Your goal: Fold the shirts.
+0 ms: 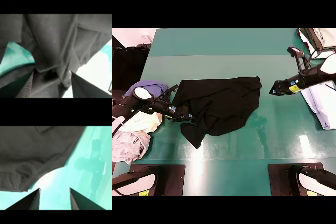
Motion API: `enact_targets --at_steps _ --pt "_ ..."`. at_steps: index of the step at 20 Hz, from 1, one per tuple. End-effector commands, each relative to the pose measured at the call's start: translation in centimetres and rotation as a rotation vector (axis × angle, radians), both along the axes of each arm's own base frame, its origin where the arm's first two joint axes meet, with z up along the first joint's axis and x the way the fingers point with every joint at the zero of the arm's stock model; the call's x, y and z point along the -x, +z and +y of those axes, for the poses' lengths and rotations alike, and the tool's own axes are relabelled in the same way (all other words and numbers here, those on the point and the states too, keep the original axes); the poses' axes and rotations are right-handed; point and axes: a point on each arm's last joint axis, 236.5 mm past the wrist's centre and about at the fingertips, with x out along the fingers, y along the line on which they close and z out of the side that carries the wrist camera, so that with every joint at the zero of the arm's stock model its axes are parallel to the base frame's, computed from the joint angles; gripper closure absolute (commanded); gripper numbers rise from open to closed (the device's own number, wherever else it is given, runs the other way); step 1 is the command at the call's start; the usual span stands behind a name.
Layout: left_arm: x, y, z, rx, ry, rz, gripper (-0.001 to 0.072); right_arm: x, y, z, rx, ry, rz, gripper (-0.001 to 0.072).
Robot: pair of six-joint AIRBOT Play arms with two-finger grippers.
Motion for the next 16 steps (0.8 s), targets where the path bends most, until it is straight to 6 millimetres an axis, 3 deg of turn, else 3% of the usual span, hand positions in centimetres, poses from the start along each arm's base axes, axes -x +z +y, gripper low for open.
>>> enact_targets --at_steps 1,3,5,7,8,9,12,16 --pt "-0.8 -0.9 -0.1 -0.002 0.053 -0.028 0.0148 1.3 -1.1 -0.2 -0.003 -0.02 -0.018 0.0306" --pt "-1.4 -1.0 0.1 -0.01 0.07 -0.049 0.0149 1.8 -1.2 -0.2 -0.003 -0.021 -0.019 0.0306" --pt "-2.0 -1.1 0.3 -0.017 0.087 -0.071 0.0227 1.8 -1.1 -0.2 -0.003 -0.021 -0.018 0.0306" --pt "-2.3 -1.1 0.3 -0.02 0.093 -0.078 0.0244 1.8 -1.2 -0.2 -0.004 -0.02 -0.017 0.0306" --pt "-2.2 -1.1 0.3 -0.02 0.092 -0.078 0.0495 1.9 -1.2 -0.2 -0.003 -0.019 -0.012 0.0306" --pt "-2.3 -1.1 0.3 -0.019 0.092 -0.079 0.0668 2.2 -1.3 -0.2 -0.002 -0.015 -0.002 0.0306" --pt "-2.2 0.0 0.2 -0.012 0.062 -0.083 0.0679 3.5 -1.7 -0.3 0.008 0.005 0.054 0.0306" --pt "-4.3 7.0 0.0 -0.011 -0.025 -0.261 0.0679 6.3 -4.0 1.5 -0.084 -0.007 0.156 0.0306"
